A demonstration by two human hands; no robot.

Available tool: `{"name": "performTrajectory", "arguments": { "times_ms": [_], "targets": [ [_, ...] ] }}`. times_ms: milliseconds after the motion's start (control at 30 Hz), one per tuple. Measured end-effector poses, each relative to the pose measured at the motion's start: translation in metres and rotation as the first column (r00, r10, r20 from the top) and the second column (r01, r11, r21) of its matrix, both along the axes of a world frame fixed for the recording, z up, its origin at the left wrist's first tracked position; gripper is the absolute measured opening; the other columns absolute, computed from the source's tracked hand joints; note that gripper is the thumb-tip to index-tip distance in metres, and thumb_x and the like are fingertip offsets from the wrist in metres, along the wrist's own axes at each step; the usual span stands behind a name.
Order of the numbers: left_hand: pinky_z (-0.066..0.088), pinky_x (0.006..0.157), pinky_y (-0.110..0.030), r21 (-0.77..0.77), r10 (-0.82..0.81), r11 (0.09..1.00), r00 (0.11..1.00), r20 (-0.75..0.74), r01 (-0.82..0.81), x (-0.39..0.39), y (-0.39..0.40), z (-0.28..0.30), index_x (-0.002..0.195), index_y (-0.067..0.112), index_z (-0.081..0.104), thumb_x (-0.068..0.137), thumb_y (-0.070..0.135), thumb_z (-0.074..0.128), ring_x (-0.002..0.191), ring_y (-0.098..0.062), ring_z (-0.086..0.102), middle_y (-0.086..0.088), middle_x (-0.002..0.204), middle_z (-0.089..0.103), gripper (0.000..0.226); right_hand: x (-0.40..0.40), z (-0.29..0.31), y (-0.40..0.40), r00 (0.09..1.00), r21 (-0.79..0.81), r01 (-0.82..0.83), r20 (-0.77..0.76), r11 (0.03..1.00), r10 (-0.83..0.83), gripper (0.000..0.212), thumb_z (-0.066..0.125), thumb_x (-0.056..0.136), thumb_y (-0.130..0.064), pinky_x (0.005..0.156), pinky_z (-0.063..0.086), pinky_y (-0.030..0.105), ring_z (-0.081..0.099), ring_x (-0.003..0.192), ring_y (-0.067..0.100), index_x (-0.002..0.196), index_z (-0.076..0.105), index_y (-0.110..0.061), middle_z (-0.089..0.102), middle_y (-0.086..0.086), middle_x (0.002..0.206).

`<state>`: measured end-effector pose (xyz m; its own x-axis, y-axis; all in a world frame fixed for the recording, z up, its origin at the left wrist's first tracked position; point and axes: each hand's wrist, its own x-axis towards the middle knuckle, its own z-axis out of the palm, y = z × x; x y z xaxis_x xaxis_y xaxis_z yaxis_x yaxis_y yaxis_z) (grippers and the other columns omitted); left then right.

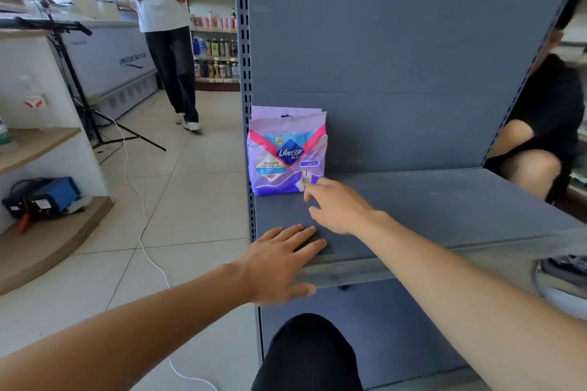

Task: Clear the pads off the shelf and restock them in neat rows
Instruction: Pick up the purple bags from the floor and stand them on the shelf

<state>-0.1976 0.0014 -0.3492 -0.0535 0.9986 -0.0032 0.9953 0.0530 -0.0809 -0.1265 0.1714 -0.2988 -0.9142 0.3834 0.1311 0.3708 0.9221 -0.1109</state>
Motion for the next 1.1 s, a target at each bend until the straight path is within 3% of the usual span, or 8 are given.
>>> {"name": "performTrajectory", "arguments": {
  "times_ms": [133, 233, 433, 533, 667, 767, 967, 1100],
  "targets": [
    [0.022, 0.115, -0.039, -0.014, 0.077, 0.997, 0.996, 0.034, -0.077, 0.020, 0.008, 0.021, 0.150, 0.028, 0.022, 0.094, 0.065, 0.031, 0.145, -0.022, 0.019, 0.000, 0.159, 0.019, 0.068, 0.072, 0.003, 0.003, 0.995, -0.062, 0.094, -0.014, 0.994, -0.095, 0.014, 0.048, 0.094, -0.024, 0.073, 0.046, 0.033, 0.054, 0.087, 0.020, 0.094, 0.062, -0.020, 0.053, -0.004, 0.097],
    [0.025, 0.114, -0.040, 0.007, 0.070, 0.998, 0.995, 0.072, -0.070, 0.050, 0.028, 0.033, 0.150, 0.026, 0.024, 0.095, 0.064, 0.031, 0.145, -0.023, 0.020, -0.001, 0.158, 0.021, 0.067, 0.133, 0.002, 0.007, 0.973, -0.066, 0.216, -0.065, 0.974, -0.220, 0.018, 0.045, 0.096, -0.025, 0.071, 0.042, 0.031, 0.052, 0.091, 0.018, 0.097, 0.062, -0.020, 0.054, -0.005, 0.098],
    [0.029, 0.115, -0.040, 0.060, -0.223, 0.974, 0.967, 0.122, 0.217, 0.153, 0.085, 0.050, 0.153, 0.031, 0.022, 0.098, 0.054, 0.035, 0.145, -0.021, 0.019, 0.001, 0.160, 0.019, 0.061, 0.266, -0.024, 0.004, 0.852, -0.039, 0.508, -0.120, 0.860, -0.509, 0.032, 0.050, 0.095, -0.036, 0.088, 0.046, 0.038, 0.055, 0.112, 0.028, 0.116, 0.062, -0.016, 0.063, 0.005, 0.114],
    [0.028, 0.115, -0.039, 0.042, -0.335, 0.942, 0.930, 0.150, 0.333, 0.216, 0.110, 0.048, 0.153, 0.028, 0.022, 0.099, 0.052, 0.037, 0.145, -0.023, 0.020, 0.000, 0.160, 0.019, 0.061, 0.335, -0.035, -0.010, 0.732, -0.006, 0.681, 0.037, 0.732, -0.681, 0.042, 0.048, 0.093, -0.045, 0.089, 0.045, 0.039, 0.051, 0.118, 0.032, 0.120, 0.057, -0.014, 0.059, 0.008, 0.124],
    [0.022, 0.115, -0.041, -0.058, -0.370, 0.921, 0.913, 0.175, 0.384, 0.287, 0.136, 0.026, 0.154, 0.024, 0.020, 0.098, 0.054, 0.038, 0.147, -0.026, 0.014, -0.005, 0.161, 0.015, 0.066, 0.423, -0.050, -0.031, 0.523, -0.016, 0.848, 0.193, 0.530, -0.830, 0.056, 0.046, 0.091, -0.052, 0.101, 0.043, 0.045, 0.042, 0.128, 0.033, 0.137, 0.045, -0.020, 0.047, 0.010, 0.139],
    [0.030, 0.111, -0.044, -0.134, -0.394, 0.898, 0.902, 0.176, 0.419, 0.326, 0.147, 0.000, 0.151, 0.020, 0.024, 0.097, 0.053, 0.040, 0.141, -0.030, 0.026, -0.009, 0.154, 0.028, 0.065, 0.481, -0.061, -0.050, 0.366, -0.050, 0.929, 0.288, 0.367, -0.885, 0.061, 0.044, 0.092, -0.055, 0.105, 0.039, 0.047, 0.039, 0.131, 0.034, 0.143, 0.039, -0.022, 0.044, 0.010, 0.143],
    [0.039, 0.105, -0.049, -0.267, -0.405, 0.855, 0.894, 0.191, 0.444, 0.376, 0.155, -0.053, 0.145, 0.021, 0.032, 0.091, 0.054, 0.044, 0.132, -0.033, 0.037, -0.008, 0.148, 0.036, 0.065, 0.563, -0.094, -0.086, 0.112, -0.174, 0.983, 0.351, 0.053, -0.930, 0.063, 0.046, 0.090, -0.055, 0.102, 0.043, 0.042, 0.045, 0.125, 0.033, 0.143, 0.037, -0.021, 0.049, 0.010, 0.137],
    [0.035, 0.108, -0.046, -0.293, -0.470, 0.816, 0.867, 0.168, 0.499, 0.409, 0.168, -0.082, 0.150, 0.021, 0.027, 0.092, 0.058, 0.044, 0.136, -0.031, 0.034, -0.008, 0.152, 0.032, 0.071, 0.593, -0.126, -0.094, 0.030, -0.334, 0.937, 0.364, -0.101, -0.931, 0.063, 0.050, 0.087, -0.061, 0.097, 0.049, 0.040, 0.055, 0.115, 0.027, 0.134, 0.043, -0.020, 0.057, 0.008, 0.131]
  ]
}}
